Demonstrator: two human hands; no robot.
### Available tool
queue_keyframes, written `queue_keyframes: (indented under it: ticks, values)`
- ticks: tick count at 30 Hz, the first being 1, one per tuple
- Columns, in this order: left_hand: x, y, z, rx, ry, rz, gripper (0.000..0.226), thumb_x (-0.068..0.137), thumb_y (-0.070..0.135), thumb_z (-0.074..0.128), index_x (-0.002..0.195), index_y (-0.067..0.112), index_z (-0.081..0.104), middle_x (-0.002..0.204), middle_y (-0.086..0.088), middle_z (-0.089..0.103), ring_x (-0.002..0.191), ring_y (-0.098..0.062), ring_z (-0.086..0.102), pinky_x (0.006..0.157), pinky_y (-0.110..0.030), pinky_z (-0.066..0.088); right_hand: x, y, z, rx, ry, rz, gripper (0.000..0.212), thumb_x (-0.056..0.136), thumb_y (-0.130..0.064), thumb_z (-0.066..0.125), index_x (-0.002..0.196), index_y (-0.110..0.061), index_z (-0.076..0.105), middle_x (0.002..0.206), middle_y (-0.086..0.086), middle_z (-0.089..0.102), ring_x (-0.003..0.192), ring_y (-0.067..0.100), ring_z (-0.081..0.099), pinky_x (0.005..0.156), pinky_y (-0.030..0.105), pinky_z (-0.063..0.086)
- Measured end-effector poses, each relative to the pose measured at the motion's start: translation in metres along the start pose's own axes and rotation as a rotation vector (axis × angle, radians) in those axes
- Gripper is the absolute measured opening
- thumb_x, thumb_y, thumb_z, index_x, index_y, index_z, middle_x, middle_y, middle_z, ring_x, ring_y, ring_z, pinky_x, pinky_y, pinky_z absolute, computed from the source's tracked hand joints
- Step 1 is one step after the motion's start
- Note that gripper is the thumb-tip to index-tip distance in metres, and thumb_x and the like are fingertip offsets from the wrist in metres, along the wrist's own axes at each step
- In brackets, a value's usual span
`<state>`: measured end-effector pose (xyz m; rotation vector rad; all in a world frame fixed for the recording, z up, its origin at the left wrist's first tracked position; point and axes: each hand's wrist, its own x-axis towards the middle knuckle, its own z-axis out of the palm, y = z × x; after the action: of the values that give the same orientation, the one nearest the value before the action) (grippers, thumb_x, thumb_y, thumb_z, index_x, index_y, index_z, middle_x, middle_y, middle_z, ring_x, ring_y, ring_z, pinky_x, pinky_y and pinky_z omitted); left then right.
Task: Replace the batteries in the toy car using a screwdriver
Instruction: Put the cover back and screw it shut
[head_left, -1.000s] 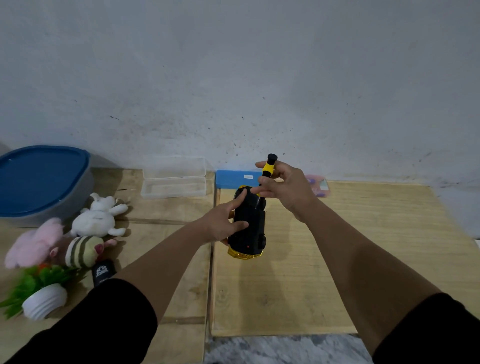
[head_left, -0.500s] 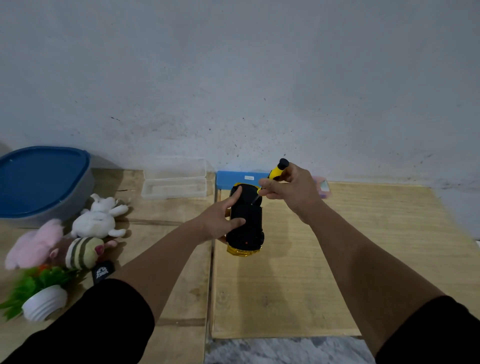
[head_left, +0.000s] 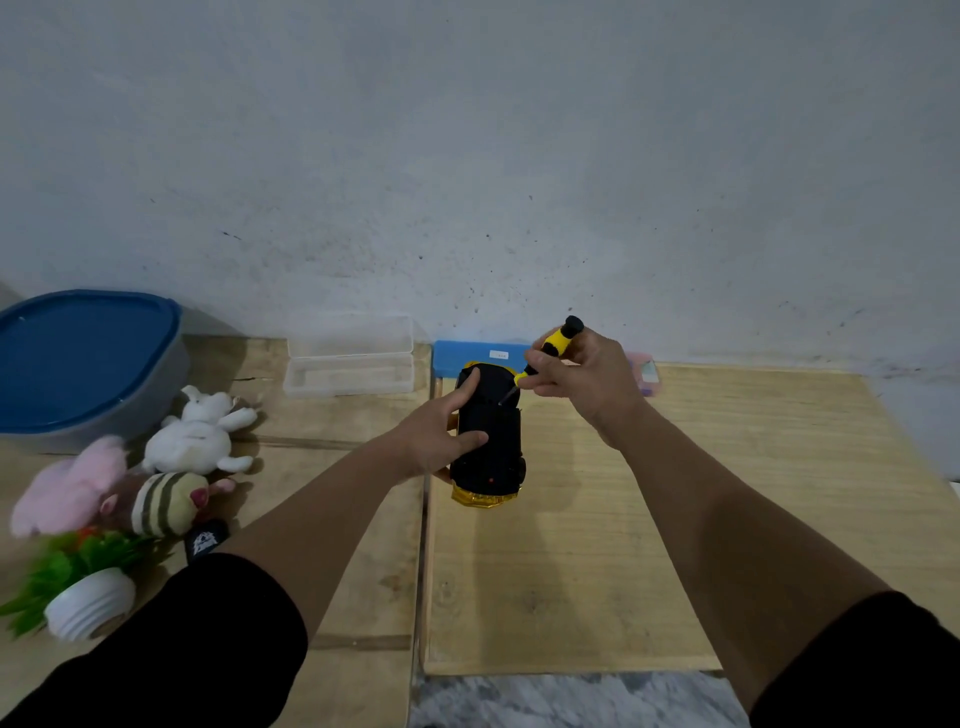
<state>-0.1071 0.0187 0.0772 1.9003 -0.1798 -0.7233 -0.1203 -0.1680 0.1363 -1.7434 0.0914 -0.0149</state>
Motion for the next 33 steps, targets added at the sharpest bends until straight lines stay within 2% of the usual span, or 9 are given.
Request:
queue_keyframes:
  ticks: [3, 8, 11, 13, 16, 22, 26, 29, 33]
  values:
    - [-0.001, -0.001, 0.0, -0.007, -0.012, -0.004, 0.083, 0.092, 0.013, 0.058, 0.143, 0.051, 0.005, 0.143, -0.006, 0.04, 0.12, -0.029, 0.051, 0.076, -0.053, 0.057, 0.001, 0.002, -0.001, -0.041, 0.005, 0.0, 0.016, 0.083, -0.013, 0.069, 0.089, -0.005, 0.057, 0.083, 0.007, 0.066, 0.068, 0.017, 0.071, 0.063, 0.023, 0.056]
    - [0.001, 0.004, 0.002, 0.031, -0.022, 0.004, 0.082, 0.092, 0.014, 0.058, 0.144, 0.051, 0.006, 0.145, -0.005, 0.036, 0.116, -0.03, 0.054, 0.075, -0.052, 0.057, 0.003, -0.002, 0.003, 0.045, -0.094, -0.005, 0.023, 0.095, -0.014, 0.053, 0.117, -0.017, 0.049, 0.103, 0.012, 0.061, 0.078, 0.017, 0.072, 0.07, 0.019, 0.055]
    - [0.002, 0.005, 0.003, 0.029, -0.032, 0.007, 0.082, 0.091, 0.013, 0.058, 0.144, 0.05, 0.007, 0.145, -0.005, 0.037, 0.116, -0.031, 0.054, 0.076, -0.052, 0.057, 0.005, -0.003, 0.005, 0.02, -0.09, -0.019, 0.013, 0.098, -0.011, 0.046, 0.109, -0.015, 0.052, 0.104, 0.015, 0.06, 0.079, 0.015, 0.072, 0.069, 0.018, 0.054]
    - [0.002, 0.006, 0.004, 0.028, -0.044, 0.006, 0.081, 0.092, 0.013, 0.057, 0.145, 0.049, 0.007, 0.145, -0.005, 0.037, 0.117, -0.031, 0.054, 0.077, -0.051, 0.057, 0.006, -0.003, 0.004, -0.001, -0.063, -0.016, 0.005, 0.094, -0.011, 0.053, 0.099, -0.011, 0.052, 0.103, 0.017, 0.063, 0.074, 0.016, 0.073, 0.065, 0.019, 0.055]
    - [0.003, 0.007, 0.007, 0.021, -0.065, 0.009, 0.081, 0.092, 0.012, 0.057, 0.146, 0.047, 0.007, 0.144, -0.005, 0.037, 0.118, -0.03, 0.053, 0.078, -0.05, 0.057, 0.008, -0.003, 0.005, -0.03, -0.036, -0.023, 0.012, 0.089, -0.013, 0.062, 0.092, -0.012, 0.05, 0.1, 0.018, 0.063, 0.07, 0.018, 0.073, 0.062, 0.02, 0.055]
    - [0.007, 0.009, 0.007, 0.03, -0.072, 0.042, 0.08, 0.091, 0.015, 0.059, 0.146, 0.048, 0.01, 0.144, -0.004, 0.04, 0.117, -0.029, 0.053, 0.075, -0.051, 0.058, 0.011, -0.001, 0.008, -0.08, -0.057, -0.044, 0.016, 0.094, -0.011, 0.053, 0.11, -0.013, 0.054, 0.11, 0.013, 0.058, 0.085, 0.024, 0.071, 0.073, 0.023, 0.058]
    - [0.006, 0.007, 0.007, 0.023, -0.072, 0.035, 0.082, 0.092, 0.016, 0.058, 0.145, 0.051, 0.006, 0.145, -0.004, 0.038, 0.12, -0.029, 0.051, 0.076, -0.052, 0.057, 0.011, -0.001, 0.009, -0.169, 0.094, -0.051, 0.025, 0.093, -0.01, 0.054, 0.117, -0.01, 0.054, 0.098, 0.009, 0.062, 0.068, 0.011, 0.066, 0.058, 0.016, 0.052]
    - [0.003, 0.003, 0.006, 0.003, -0.059, 0.031, 0.082, 0.092, 0.015, 0.058, 0.144, 0.051, 0.006, 0.144, -0.003, 0.039, 0.12, -0.027, 0.051, 0.076, -0.051, 0.058, 0.009, 0.007, 0.003, -0.257, 0.308, -0.067, 0.063, 0.092, -0.017, 0.058, 0.146, -0.022, 0.026, 0.087, -0.001, 0.061, 0.073, 0.003, 0.057, 0.064, 0.013, 0.042]
    - [-0.002, -0.008, 0.007, -0.025, -0.036, -0.003, 0.081, 0.092, 0.013, 0.057, 0.144, 0.051, 0.006, 0.142, -0.002, 0.04, 0.123, -0.025, 0.048, 0.076, -0.052, 0.057, -0.007, 0.04, -0.007, -0.509, 0.263, -0.075, 0.077, 0.094, -0.013, 0.051, 0.15, -0.026, 0.001, 0.071, -0.004, 0.048, 0.067, 0.012, 0.05, 0.065, 0.022, 0.039]
